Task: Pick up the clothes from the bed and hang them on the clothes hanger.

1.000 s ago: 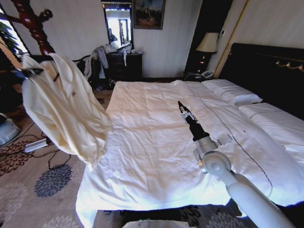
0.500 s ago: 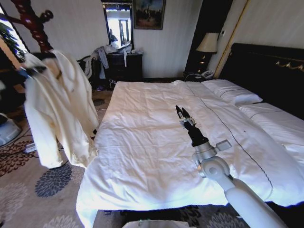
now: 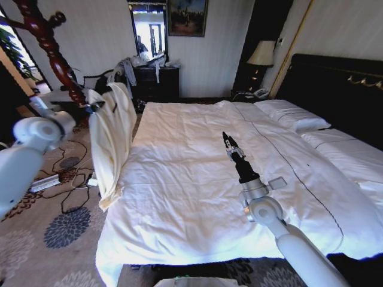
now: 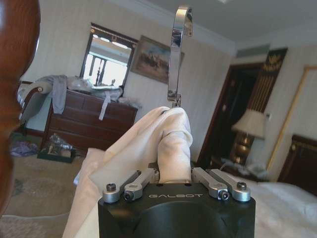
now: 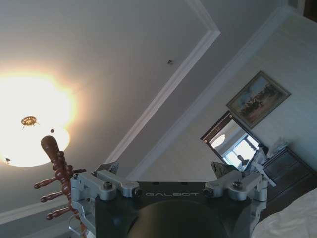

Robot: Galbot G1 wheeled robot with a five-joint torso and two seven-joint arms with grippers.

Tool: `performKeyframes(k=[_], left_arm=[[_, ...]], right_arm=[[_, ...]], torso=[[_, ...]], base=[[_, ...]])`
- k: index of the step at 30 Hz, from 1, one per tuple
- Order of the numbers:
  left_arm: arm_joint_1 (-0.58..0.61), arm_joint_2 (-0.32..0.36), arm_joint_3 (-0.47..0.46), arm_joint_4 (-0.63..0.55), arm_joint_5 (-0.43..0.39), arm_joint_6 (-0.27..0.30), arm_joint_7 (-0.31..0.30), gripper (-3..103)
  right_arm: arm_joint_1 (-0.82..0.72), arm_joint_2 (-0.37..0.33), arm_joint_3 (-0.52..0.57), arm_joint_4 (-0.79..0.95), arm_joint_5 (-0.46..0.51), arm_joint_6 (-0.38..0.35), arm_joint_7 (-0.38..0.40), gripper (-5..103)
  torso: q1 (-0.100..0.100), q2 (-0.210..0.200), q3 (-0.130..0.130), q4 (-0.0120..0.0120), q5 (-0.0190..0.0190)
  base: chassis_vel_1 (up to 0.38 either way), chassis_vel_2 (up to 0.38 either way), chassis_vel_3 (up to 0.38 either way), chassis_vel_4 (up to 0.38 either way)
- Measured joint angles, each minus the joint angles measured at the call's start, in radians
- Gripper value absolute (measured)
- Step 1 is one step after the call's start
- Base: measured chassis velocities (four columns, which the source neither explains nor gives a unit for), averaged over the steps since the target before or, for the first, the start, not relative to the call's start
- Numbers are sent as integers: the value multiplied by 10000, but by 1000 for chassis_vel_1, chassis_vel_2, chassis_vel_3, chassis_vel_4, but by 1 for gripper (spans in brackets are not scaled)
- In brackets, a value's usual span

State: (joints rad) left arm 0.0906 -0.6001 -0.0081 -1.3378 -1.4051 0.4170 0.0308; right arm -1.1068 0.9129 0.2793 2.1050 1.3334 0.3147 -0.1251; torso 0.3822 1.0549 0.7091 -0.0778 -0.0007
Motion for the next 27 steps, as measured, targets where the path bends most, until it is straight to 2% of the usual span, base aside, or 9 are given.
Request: performKeyframes(k=[1,3,5,6,9,14,16,21,27], left_arm=[[0,0,0,0,0,0,0,18],[-1186,-288,421,735,-81,308,8,18],[-2156,-391,832,1368,-16,613,118,18],[-2156,-391,832,1368,-16,613,118,18],[-3531,-517,1748,2364,108,1042,178,18],[-5418,-903,2991,3630,113,1537,186,18],[-6163,-1206,3304,4189,41,1752,111,18],[-7177,-1804,3763,5222,-149,2184,-123,18],[-7448,-2084,3903,5893,-105,2380,-205,18]], right_arm=[[0,0,0,0,0,0,0,100],[-14,9,31,-19,19,-1,20,100],[-77,-8,91,-22,26,-1,23,100],[-77,-8,91,-22,26,-1,23,100],[-175,-48,181,-20,29,-1,9,100],[-219,-91,217,27,26,9,-13,100],[-207,-122,229,61,33,16,-12,100],[-263,-228,366,141,93,47,-12,100],[-487,-364,552,188,118,146,-30,100]], torso=[[0,0,0,0,0],[0,0,-1,-8,11],[-4,1,-4,-5,14],[-4,1,-4,-5,14],[-4,2,-4,6,5],[-3,1,-2,-6,6],[-4,2,-4,-3,11],[-4,2,-3,-4,10],[-4,2,-3,-1,5]], base=[[0,0,0,0],[0,0,0,0],[0,0,0,0],[0,0,0,0],[0,0,0,0],[0,0,0,0],[0,0,0,0],[0,0,0,0],[0,0,0,0]])
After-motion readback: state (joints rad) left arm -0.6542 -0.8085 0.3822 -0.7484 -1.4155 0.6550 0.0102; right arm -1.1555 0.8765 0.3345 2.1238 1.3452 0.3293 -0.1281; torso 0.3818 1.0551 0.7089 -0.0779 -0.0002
